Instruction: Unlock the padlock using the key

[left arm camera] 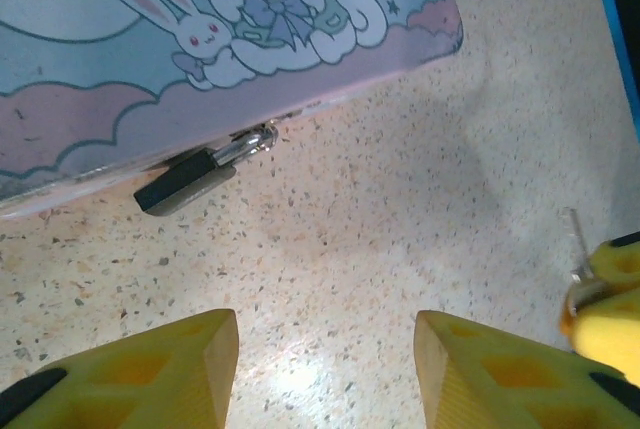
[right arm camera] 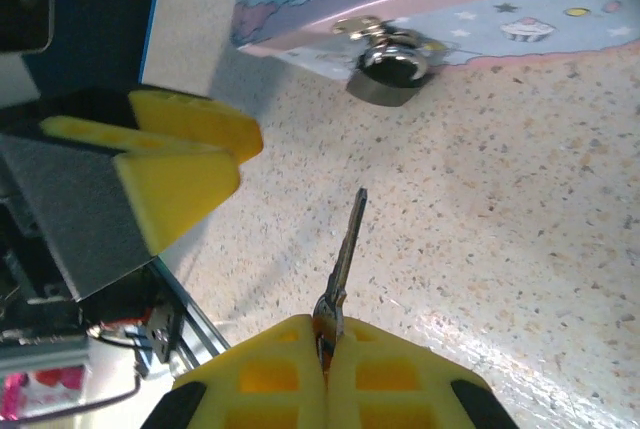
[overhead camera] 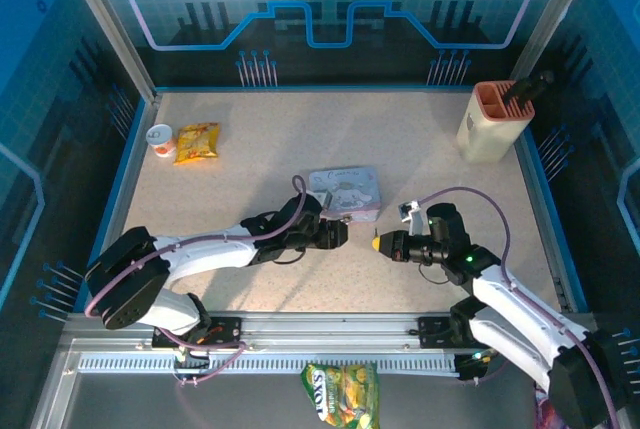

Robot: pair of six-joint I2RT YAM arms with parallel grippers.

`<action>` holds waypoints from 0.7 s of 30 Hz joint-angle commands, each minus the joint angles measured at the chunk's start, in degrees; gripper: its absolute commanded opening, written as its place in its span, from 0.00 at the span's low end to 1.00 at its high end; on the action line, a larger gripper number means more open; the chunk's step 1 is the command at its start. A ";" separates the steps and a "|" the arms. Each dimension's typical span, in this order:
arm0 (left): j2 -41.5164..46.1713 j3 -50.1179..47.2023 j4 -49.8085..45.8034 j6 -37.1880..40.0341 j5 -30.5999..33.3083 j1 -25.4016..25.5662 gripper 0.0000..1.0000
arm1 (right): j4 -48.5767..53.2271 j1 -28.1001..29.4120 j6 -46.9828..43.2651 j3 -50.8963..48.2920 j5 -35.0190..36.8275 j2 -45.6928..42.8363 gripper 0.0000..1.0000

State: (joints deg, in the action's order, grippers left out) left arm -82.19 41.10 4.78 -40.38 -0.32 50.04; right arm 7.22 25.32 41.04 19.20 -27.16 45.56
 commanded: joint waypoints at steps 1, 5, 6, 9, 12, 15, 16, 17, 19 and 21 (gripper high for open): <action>1.96 0.12 2.52 3.48 -3.92 -0.03 0.52 | 5.47 3.33 -10.77 2.92 1.72 -2.47 0.00; 5.75 -3.41 8.80 1.98 -7.56 -0.03 0.55 | 3.60 8.93 -16.09 2.85 6.23 -2.45 0.00; 6.64 -4.01 9.67 1.59 -8.27 0.12 0.56 | 2.62 10.80 -17.45 2.85 7.31 -2.18 0.00; 9.22 -5.28 12.00 0.92 -10.39 0.51 0.56 | -1.04 15.36 -20.52 2.41 10.89 -1.42 0.00; 10.51 -4.73 9.58 1.67 -10.50 1.17 0.57 | -3.92 17.26 -21.08 2.50 12.96 -0.29 0.00; 10.52 -3.66 6.20 1.88 -9.47 1.51 0.57 | -5.44 18.14 -21.26 3.21 13.92 1.11 0.00; 10.65 -3.57 5.99 1.76 -9.36 1.62 0.56 | -5.49 18.65 -21.43 3.59 14.47 1.59 0.00; 10.61 -3.58 6.12 1.67 -9.42 1.68 0.55 | -5.52 19.10 -21.69 3.74 14.95 2.01 0.00; 10.05 -2.94 5.61 1.09 -9.47 1.73 0.52 | -6.01 20.05 -22.03 4.13 15.72 2.51 0.00; 9.07 -2.35 5.49 0.52 -9.66 1.90 0.48 | -6.89 20.77 -22.22 4.24 16.30 2.73 0.00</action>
State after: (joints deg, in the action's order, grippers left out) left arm -72.49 36.60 11.75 -39.70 -8.91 51.29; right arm 3.07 44.77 20.64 21.34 -13.17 48.14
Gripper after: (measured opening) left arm 0.489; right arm 0.047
